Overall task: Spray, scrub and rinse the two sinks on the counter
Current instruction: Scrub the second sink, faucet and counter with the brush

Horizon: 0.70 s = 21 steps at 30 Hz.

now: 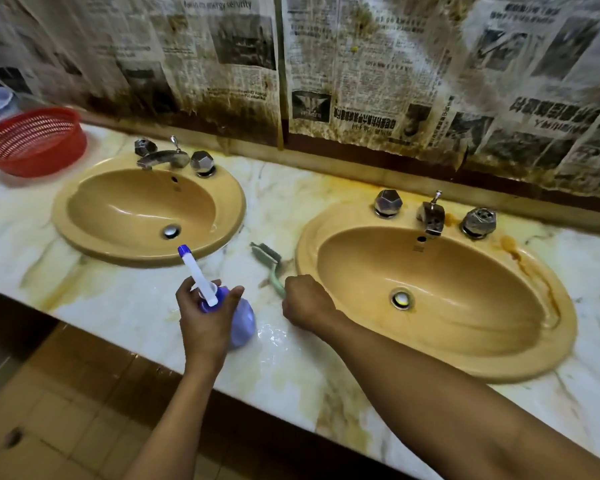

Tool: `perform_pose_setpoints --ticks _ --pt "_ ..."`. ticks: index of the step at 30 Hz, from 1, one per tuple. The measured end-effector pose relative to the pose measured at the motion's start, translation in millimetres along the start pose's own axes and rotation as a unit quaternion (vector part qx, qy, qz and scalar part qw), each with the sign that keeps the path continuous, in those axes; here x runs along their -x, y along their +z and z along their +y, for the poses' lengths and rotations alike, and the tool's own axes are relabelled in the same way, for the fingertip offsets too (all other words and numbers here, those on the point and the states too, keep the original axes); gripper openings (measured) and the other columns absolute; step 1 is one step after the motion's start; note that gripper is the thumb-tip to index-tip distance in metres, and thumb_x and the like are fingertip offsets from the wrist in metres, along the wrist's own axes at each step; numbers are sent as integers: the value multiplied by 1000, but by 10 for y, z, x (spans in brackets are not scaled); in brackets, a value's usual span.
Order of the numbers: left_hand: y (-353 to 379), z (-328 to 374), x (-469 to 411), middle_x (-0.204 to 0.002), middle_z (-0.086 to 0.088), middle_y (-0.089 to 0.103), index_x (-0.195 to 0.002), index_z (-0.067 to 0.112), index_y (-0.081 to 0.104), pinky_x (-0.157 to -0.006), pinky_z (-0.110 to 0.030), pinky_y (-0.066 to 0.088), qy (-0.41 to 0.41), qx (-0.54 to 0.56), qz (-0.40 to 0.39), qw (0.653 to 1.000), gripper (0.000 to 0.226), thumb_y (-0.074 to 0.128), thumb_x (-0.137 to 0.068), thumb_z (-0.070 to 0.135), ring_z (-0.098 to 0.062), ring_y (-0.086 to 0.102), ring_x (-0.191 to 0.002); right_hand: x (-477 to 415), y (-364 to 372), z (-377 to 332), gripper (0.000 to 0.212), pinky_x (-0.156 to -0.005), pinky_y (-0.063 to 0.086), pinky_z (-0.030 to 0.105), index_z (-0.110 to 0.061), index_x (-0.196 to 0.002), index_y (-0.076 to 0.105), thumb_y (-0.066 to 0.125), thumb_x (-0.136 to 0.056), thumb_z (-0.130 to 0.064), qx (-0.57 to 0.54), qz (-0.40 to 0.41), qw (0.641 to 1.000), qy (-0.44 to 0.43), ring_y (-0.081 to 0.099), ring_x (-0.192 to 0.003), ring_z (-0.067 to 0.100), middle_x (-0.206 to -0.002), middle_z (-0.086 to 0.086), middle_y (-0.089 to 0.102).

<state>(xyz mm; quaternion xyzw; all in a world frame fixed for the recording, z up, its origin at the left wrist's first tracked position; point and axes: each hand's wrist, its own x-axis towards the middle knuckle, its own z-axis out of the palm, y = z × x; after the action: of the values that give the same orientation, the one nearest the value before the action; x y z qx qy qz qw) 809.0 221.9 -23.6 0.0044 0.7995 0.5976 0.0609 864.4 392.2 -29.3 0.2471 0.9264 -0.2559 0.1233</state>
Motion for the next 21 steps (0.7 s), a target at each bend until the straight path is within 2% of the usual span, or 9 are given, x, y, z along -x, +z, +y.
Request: perform_pose_setpoints --ticks 4,8,10,13,15,17,18,19,21 --pt "69 -36 72 -146 -13 39 -146 12 30 -105 -45 46 -66 -15 30 997 99 90 -71 37 -30 45 -133 255 -174 280 13 -58 39 30 -7 -96 65 54 -91 -14 -147 35 987 50 59 -82 28 -100 13 65" --pt "225 39 96 -138 -17 33 -123 14 24 -100 -47 45 -112 -70 74 988 93 87 -70 57 -31 41 -127 615 -399 765 8 -55 48 29 -19 -95 65 62 -88 -18 -279 59 953 99 63 -71 18 -86 2 72" --pt "326 118 60 -134 -19 37 -115 15 18 -98 -47 47 -140 -58 78 985 95 85 -69 64 -34 46 -123 738 -484 1040 27 -58 51 31 -21 -108 63 58 -87 -5 -340 42 929 137 65 -66 20 -87 8 77" --pt "504 222 22 -140 -24 38 -113 13 13 -99 -47 45 -189 -41 119 974 99 83 -70 67 -42 47 -126 893 -609 1386 47 -49 40 27 -24 -123 62 45 -92 7 -400 42 896 185 54 -56 17 -85 11 74" --pt "628 273 61 -144 -25 35 -116 11 17 -103 -46 43 -232 -27 142 962 97 83 -71 67 -44 46 -128 1018 -686 1589 52 -45 34 25 -24 -128 61 38 -94 8 -446 34 868 216 48 -54 16 -82 10 66" --pt "719 269 157 -154 -28 24 -140 3 22 -113 -47 34 -281 -29 139 949 106 78 -76 67 -45 36 -140 1117 -718 1793 54 -46 30 26 -22 -131 61 35 -94 7 -474 24 847 240 45 -52 13 -80 9 60" --pt "766 248 224 -160 -30 16 -152 -3 15 -119 -47 27 -302 -44 121 945 114 73 -82 67 -45 27 -147 1155 -722 1888 54 -47 28 26 -21 -131 61 35 -93 7 -484 20 838 250 43 -51 13 -79 9 57" --pt "828 215 296 -163 -31 11 -156 -7 9 -122 -48 21 -312 -58 98 943 115 69 -88 64 -45 21 -151 1191 -721 1975 53 -47 26 26 -21 -130 60 35 -92 7 -494 15 830 259 42 -50 12 -77 8 55" --pt "955 121 430 -157 -31 20 -150 -9 19 -118 -48 29 -313 -92 77 942 98 71 -92 50 -47 30 -143 1246 -700 2152 47 -48 21 26 -19 -125 59 38 -89 4 -504 6 818 277 35 -49 13 -69 5 47"
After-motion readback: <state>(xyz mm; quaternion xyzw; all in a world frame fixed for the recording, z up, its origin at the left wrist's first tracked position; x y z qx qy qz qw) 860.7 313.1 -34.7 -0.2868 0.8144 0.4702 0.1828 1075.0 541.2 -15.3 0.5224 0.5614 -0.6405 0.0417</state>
